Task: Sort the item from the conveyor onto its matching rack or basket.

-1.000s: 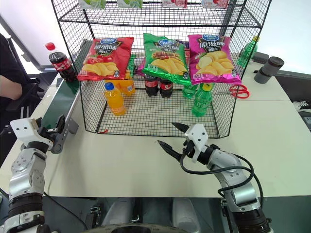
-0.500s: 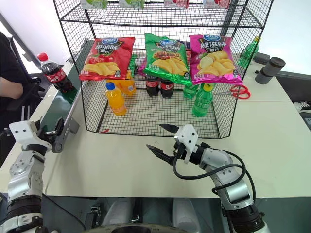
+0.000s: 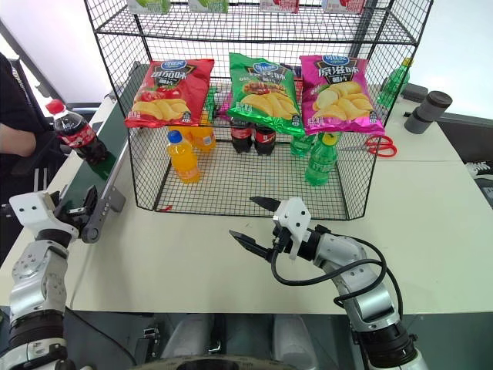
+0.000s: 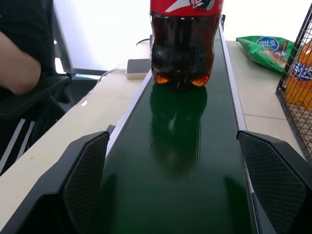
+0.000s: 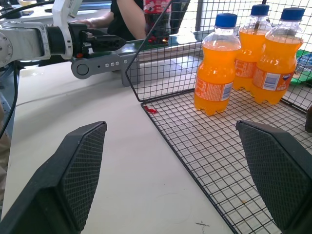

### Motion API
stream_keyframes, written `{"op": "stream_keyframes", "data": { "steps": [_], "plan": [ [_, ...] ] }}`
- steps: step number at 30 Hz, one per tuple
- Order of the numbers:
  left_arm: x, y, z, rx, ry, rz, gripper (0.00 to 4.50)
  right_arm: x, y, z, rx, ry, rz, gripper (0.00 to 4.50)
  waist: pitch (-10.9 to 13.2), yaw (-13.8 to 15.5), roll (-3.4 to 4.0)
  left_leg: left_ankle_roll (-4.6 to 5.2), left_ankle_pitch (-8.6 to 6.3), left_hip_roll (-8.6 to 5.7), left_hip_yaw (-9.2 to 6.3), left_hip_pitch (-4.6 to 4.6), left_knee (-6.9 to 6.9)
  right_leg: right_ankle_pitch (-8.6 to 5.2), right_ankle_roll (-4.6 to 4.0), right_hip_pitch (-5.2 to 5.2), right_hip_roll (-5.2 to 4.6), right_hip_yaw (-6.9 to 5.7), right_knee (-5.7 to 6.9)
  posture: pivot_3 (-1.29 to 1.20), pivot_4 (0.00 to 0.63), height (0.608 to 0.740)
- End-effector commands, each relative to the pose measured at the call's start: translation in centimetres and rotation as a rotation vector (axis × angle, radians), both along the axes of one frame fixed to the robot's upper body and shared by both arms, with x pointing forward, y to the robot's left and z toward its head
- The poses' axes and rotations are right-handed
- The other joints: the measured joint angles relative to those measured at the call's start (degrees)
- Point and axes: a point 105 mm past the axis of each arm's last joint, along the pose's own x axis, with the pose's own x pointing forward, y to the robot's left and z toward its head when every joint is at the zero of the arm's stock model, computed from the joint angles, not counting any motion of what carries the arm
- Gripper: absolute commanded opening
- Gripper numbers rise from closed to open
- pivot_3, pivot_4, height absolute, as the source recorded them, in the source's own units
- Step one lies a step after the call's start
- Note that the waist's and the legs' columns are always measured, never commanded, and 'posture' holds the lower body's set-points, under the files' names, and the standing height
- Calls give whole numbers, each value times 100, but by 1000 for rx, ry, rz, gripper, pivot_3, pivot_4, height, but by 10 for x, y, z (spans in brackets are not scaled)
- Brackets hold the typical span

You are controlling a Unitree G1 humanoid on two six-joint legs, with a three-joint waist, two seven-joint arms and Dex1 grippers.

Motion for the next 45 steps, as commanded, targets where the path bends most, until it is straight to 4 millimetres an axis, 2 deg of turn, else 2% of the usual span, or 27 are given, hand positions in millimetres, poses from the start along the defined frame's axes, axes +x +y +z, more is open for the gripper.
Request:
{"op": "stream_keyframes", "data": {
  "steps": [1,23,26,27,28,32,34,35,37,42,45],
  "plan": [
    [0,5,21,37,-67,9,4500,-1,3,8,20,-42,9,4413,0,-1,0,0,0,0,0,0,0,0,0,0,0,0,0,0,150,740],
    [-1,11,35,62,-111,57,4500,-2,5,5,27,-23,6,4413,0,-5,0,-1,-1,1,-1,-1,-1,0,-2,-3,-7,1,-1,0,150,740],
    [-3,11,36,57,-119,63,3666,-2,5,4,26,-21,6,4500,0,-1,0,-2,-1,1,-1,-2,-2,0,-2,-3,-8,1,-2,0,150,740],
    [-3,11,36,58,-120,63,3170,-3,5,4,26,-20,6,4500,0,2,-1,-2,-1,1,-1,-2,-2,0,-2,-3,-9,1,-2,0,150,740],
    [-3,11,37,59,-120,62,2919,-3,5,4,25,-20,6,4500,0,2,-1,-2,-1,1,-2,-3,-2,-1,-3,-4,-11,0,-3,0,150,740],
    [-4,8,47,105,-132,40,2911,-3,5,4,22,-21,5,4500,1,-7,-2,-3,-1,1,-2,-6,-2,-1,-4,-6,-13,0,-6,0,150,740],
    [-3,-3,65,134,-158,-43,2911,-2,3,4,17,-22,2,4500,3,-11,-11,-3,-2,1,-2,-8,-5,-1,-4,-8,-14,0,-8,0,150,740],
    [-3,-14,74,159,-165,-131,2911,-2,2,5,15,-24,0,4500,4,-12,-20,-3,-2,1,-2,-9,-8,-1,-4,-11,-14,0,-9,0,150,740],
    [-5,-27,83,182,-164,-229,2911,-1,2,5,13,-26,-2,4500,6,-19,-32,-5,-2,2,-4,-13,-11,-2,-6,-17,-14,-1,-9,0,150,740],
    [-26,-87,82,181,-21,-691,2911,-1,0,8,34,-9,8,4500,7,-47,-28,-9,-3,-3,0,-15,-20,-13,-28,-14,-27,0,-26,0,150,740],
    [-41,-115,77,160,66,-886,2911,-4,3,11,45,9,43,4500,12,-56,-20,-9,-4,-4,2,-15,-25,-14,-30,-17,-30,-1,-30,0,150,740]
  ]
}}
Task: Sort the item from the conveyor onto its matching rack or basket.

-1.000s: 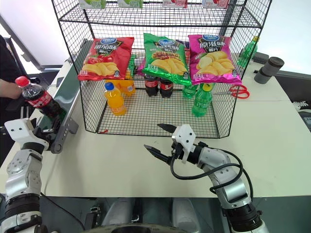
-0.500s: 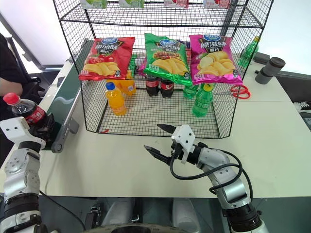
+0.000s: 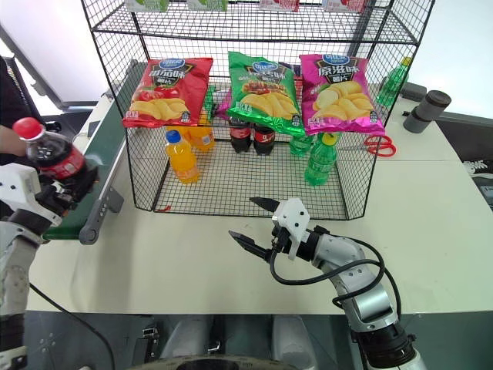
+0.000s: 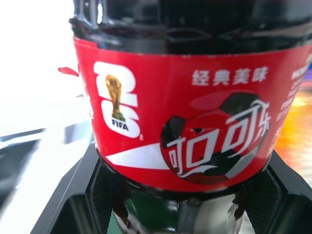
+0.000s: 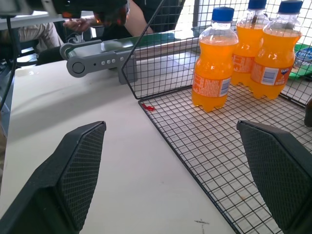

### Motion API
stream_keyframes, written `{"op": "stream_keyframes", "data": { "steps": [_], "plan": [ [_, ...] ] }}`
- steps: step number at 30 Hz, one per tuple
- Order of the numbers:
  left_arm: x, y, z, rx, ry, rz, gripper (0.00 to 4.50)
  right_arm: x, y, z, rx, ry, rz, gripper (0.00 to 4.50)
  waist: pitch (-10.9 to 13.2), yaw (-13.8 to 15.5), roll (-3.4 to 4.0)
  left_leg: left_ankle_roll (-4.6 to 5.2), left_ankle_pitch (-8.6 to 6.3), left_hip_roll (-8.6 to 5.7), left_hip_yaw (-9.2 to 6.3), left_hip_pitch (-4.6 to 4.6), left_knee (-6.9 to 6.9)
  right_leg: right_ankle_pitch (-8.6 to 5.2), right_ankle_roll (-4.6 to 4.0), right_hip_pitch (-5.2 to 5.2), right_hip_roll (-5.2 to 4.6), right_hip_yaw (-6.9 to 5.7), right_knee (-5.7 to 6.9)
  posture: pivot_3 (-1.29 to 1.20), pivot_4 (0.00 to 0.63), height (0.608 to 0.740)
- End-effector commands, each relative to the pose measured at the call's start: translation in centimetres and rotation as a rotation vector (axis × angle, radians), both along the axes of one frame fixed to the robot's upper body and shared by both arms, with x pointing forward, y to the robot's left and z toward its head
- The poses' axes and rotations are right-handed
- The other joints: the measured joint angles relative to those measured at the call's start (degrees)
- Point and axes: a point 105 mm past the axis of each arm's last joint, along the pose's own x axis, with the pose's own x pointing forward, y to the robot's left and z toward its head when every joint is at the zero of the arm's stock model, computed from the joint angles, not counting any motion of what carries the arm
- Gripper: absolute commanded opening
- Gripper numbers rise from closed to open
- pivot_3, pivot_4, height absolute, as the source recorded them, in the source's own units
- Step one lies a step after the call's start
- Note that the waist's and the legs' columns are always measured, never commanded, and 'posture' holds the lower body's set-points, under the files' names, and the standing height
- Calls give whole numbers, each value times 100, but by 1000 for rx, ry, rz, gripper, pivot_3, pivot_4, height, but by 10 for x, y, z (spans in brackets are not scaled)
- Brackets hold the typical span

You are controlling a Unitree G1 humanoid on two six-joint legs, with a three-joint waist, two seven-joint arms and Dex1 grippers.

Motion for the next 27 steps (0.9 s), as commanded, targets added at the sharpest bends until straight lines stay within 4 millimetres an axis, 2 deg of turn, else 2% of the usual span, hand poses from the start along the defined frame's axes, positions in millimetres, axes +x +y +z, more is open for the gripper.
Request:
{"op": "stream_keyframes", "data": {
  "steps": [1,5,14,21,27],
  "plan": [
    [-18,-42,12,17,43,-262,2911,-6,3,16,50,-3,54,4500,1,-3,0,0,0,1,-1,0,-2,0,0,-1,0,-1,1,0,150,740],
    [-27,-85,-1,60,112,-461,2911,-9,9,31,119,43,94,4500,8,19,13,-1,2,1,-1,1,-3,-7,-13,-3,0,-3,7,0,150,740],
    [-20,-163,-13,12,74,-781,2911,-12,18,51,192,120,140,4500,10,45,16,2,5,-2,1,-2,-2,-6,-11,-3,3,-4,6,0,150,740],
    [-24,-191,-17,44,48,-956,2911,-14,19,59,217,139,136,4500,11,38,16,6,6,2,0,-3,6,4,9,-2,26,-3,12,0,150,740],
    [-18,-205,-16,53,8,-986,2911,-21,23,58,204,158,163,4500,12,55,13,8,6,1,0,-4,17,6,16,2,39,-4,14,0,150,740]
  ]
}}
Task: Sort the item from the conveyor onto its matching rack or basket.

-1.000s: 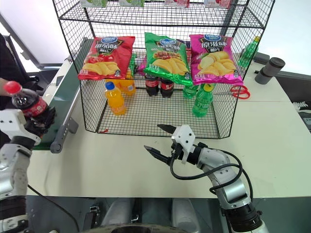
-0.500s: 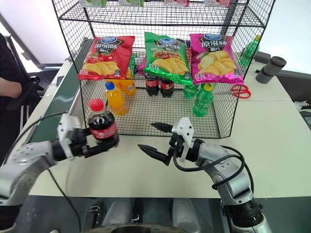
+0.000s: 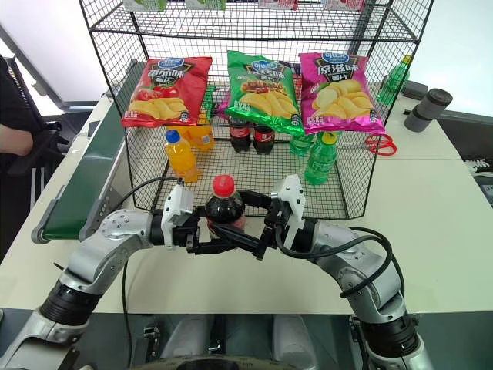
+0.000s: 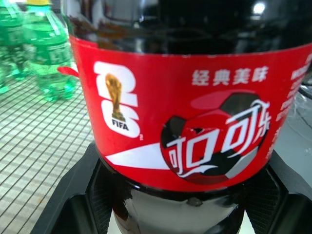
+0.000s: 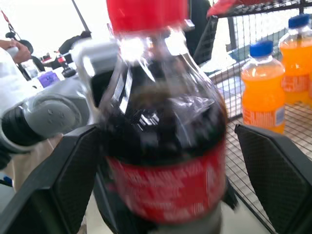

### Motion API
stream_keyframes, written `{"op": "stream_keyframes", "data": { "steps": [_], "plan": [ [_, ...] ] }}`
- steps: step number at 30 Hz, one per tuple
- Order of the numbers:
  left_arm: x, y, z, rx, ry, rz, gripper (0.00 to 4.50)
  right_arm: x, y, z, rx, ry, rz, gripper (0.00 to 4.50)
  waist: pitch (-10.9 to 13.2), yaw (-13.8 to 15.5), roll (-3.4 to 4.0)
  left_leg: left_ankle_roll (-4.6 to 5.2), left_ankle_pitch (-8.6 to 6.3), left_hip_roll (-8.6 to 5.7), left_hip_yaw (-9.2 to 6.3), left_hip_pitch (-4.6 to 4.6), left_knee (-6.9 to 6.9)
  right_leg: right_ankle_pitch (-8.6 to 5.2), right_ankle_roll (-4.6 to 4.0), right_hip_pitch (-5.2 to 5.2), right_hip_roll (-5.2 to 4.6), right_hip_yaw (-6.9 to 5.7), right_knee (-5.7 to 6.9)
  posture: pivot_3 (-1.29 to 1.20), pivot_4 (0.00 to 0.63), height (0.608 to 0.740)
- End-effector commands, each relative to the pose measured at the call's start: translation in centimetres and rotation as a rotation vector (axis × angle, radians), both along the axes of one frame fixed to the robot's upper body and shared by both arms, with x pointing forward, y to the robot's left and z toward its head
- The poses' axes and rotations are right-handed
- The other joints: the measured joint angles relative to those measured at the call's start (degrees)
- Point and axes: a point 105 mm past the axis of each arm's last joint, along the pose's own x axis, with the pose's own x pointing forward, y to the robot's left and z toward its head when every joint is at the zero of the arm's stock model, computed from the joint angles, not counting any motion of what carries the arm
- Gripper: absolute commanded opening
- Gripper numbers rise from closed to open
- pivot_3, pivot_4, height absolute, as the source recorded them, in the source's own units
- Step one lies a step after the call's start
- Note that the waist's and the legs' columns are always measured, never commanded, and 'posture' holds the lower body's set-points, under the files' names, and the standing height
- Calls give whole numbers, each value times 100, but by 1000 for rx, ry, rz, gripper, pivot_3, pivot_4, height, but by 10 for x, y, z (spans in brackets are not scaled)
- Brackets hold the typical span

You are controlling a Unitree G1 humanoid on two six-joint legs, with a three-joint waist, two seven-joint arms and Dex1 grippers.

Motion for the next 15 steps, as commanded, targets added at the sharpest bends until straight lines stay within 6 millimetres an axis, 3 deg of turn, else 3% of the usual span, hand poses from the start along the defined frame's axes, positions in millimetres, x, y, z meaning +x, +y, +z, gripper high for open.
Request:
{"op": "stream_keyframes", "data": {
  "steps": [1,2,7,12,15],
  "plan": [
    [0,-11,16,-31,-94,-50,2911,-6,3,12,22,-44,16,4500,0,1,0,0,0,0,0,0,2,0,1,2,4,0,0,0,150,740],
    [1,-13,17,-36,-96,-48,2911,-6,3,11,19,-39,18,4500,0,1,0,0,0,-1,0,0,3,0,2,3,12,1,0,0,150,740],
    [2,-14,20,-51,-94,-42,2911,-8,2,5,2,-9,24,3079,0,-4,-1,2,-1,1,-1,0,4,4,11,2,23,2,0,0,150,740],
    [0,-13,20,-61,-21,-36,2911,-7,1,3,-11,-19,12,3077,0,-2,-1,2,-1,5,-6,1,4,5,12,2,30,3,3,0,150,740],
    [0,-9,21,-59,-13,-18,4400,-2,-2,1,-20,-36,-20,3077,1,-3,-2,2,-1,5,-6,1,4,5,12,2,30,3,3,0,150,740]
  ]
}}
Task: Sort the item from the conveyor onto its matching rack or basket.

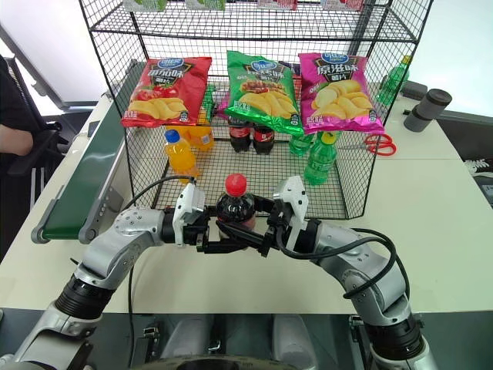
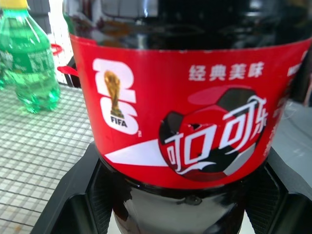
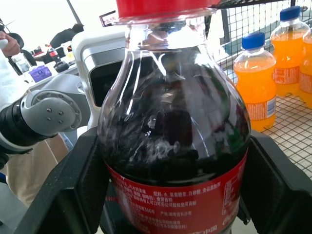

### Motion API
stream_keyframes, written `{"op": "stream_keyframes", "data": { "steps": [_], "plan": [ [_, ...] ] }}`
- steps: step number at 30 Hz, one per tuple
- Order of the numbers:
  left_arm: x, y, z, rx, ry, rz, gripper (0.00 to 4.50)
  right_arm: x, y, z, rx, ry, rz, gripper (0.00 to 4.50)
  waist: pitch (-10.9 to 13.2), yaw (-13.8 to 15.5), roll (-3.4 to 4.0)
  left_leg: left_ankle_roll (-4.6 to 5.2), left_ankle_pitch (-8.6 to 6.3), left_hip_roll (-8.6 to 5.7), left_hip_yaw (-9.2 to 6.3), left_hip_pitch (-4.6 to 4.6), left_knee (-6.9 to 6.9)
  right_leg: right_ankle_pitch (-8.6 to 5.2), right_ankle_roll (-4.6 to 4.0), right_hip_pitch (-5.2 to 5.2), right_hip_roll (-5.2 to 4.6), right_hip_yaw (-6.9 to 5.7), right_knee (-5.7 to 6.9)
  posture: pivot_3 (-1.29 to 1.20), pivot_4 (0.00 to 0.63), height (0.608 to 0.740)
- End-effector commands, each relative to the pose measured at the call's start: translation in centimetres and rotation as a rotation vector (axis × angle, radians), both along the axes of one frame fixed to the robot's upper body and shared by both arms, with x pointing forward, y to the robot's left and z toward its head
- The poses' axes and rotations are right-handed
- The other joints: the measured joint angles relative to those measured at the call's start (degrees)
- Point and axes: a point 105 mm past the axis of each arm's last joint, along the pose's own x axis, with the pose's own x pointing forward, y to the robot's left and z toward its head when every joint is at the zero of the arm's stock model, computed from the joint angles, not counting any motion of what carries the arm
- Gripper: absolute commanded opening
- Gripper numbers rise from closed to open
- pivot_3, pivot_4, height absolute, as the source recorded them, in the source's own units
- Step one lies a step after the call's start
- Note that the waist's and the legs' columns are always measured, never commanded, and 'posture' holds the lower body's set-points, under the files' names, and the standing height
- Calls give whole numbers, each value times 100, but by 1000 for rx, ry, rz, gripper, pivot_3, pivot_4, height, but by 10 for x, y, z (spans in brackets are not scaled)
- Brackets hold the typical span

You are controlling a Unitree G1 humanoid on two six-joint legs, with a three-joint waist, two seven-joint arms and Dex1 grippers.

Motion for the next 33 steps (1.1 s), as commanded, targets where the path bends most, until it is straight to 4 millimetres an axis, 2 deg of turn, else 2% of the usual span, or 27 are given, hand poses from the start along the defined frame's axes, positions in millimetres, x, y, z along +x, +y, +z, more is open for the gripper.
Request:
{"op": "stream_keyframes", "data": {
  "steps": [1,8,10,13,16,23,33],
  "plan": [
    [3,5,22,-40,-92,41,4464,0,0,7,10,-65,-10,3077,1,-2,-1,0,0,0,-1,0,0,0,0,0,0,0,0,0,150,740],
    [17,51,0,33,-104,301,4464,49,-38,1,-86,-212,-348,3077,1,-4,-1,0,0,0,2,3,0,0,0,-1,0,3,2,0,150,740],
    [20,61,-4,41,-103,370,4464,57,-42,0,-100,-244,-402,3077,1,2,0,0,0,0,3,3,0,0,0,-2,0,3,2,0,150,740],
    [33,85,-7,28,-137,561,4464,76,-47,-3,-120,-301,-521,3077,1,-3,0,0,0,0,5,3,0,0,0,-2,-3,3,2,0,150,740],
    [37,100,-10,14,-150,662,4464,93,-44,-7,-93,-315,-598,3077,2,-30,1,0,0,1,6,5,0,0,0,-3,-3,4,8,0,150,740],
    [24,101,-15,4,-158,658,4464,126,-26,-15,-32,-310,-667,3077,4,-30,4,-2,0,2,11,3,-2,0,0,-8,-19,5,11,0,150,740],
    [20,96,-12,-11,-147,635,4464,153,-11,-34,-13,-277,-714,3077,4,-49,6,-3,1,-1,12,4,-2,1,0,-7,-32,3,16,0,150,740]
  ]
}}
